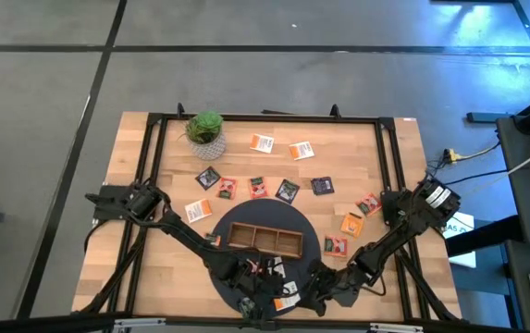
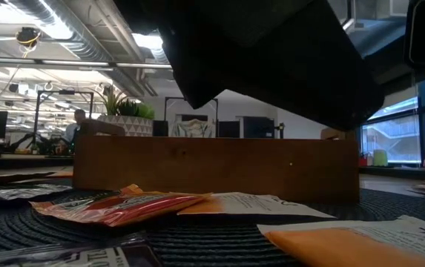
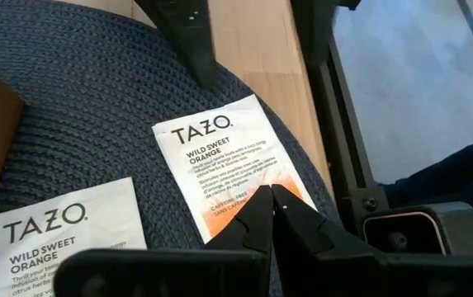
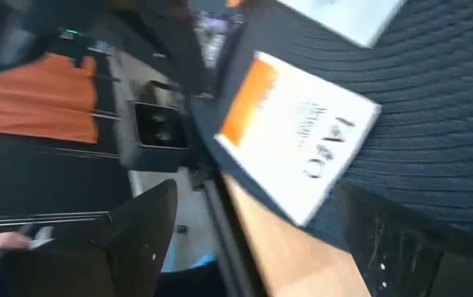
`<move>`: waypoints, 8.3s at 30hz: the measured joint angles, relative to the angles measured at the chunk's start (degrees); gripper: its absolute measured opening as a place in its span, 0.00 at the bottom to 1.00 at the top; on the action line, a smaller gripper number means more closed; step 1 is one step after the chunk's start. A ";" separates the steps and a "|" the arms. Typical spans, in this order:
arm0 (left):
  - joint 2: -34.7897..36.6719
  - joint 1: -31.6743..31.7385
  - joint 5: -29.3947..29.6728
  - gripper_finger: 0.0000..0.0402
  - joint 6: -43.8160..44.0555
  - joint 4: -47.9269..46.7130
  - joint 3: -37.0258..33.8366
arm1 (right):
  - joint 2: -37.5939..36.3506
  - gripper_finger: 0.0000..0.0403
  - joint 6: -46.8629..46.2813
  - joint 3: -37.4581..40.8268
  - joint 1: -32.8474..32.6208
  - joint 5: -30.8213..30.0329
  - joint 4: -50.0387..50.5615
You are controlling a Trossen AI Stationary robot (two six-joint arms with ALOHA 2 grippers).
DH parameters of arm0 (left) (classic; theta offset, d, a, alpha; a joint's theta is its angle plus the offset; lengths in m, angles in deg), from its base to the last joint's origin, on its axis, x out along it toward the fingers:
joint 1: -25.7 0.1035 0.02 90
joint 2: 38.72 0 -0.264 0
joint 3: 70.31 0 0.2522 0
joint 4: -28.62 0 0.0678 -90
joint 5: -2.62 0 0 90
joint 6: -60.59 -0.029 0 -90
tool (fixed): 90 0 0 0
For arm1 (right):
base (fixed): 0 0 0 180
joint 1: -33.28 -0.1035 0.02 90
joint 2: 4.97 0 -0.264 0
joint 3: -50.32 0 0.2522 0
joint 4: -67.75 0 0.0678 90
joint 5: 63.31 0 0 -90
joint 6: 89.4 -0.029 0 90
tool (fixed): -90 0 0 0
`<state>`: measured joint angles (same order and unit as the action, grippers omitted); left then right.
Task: Pick & Place Tea
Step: Put the white tea bag into the right slot of the wooden organizer
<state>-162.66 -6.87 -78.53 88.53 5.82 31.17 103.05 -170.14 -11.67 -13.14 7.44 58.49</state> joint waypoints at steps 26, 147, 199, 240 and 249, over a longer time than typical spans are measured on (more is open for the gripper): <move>-4.48 -1.07 3.30 0.00 1.47 1.40 -0.07 | 0.20 0.81 -2.98 -1.48 2.44 5.65 4.10; -10.05 -1.07 2.22 0.00 2.23 16.72 -0.13 | 0.15 0.25 1.48 -1.11 5.63 17.43 3.14; 53.36 1.46 14.23 0.02 -4.55 22.50 -43.65 | -12.59 0.01 53.38 -34.25 27.69 20.17 78.06; 54.80 6.12 10.52 0.00 -0.17 12.20 -45.75 | 11.67 0.02 60.27 -59.18 30.63 23.46 102.11; 54.80 6.12 10.54 0.03 -0.20 11.93 -45.75 | 11.67 0.02 60.27 -59.16 30.63 23.46 101.71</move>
<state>-107.86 -0.75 -67.99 88.33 17.75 -14.58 114.73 -109.87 -70.83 17.49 30.89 160.21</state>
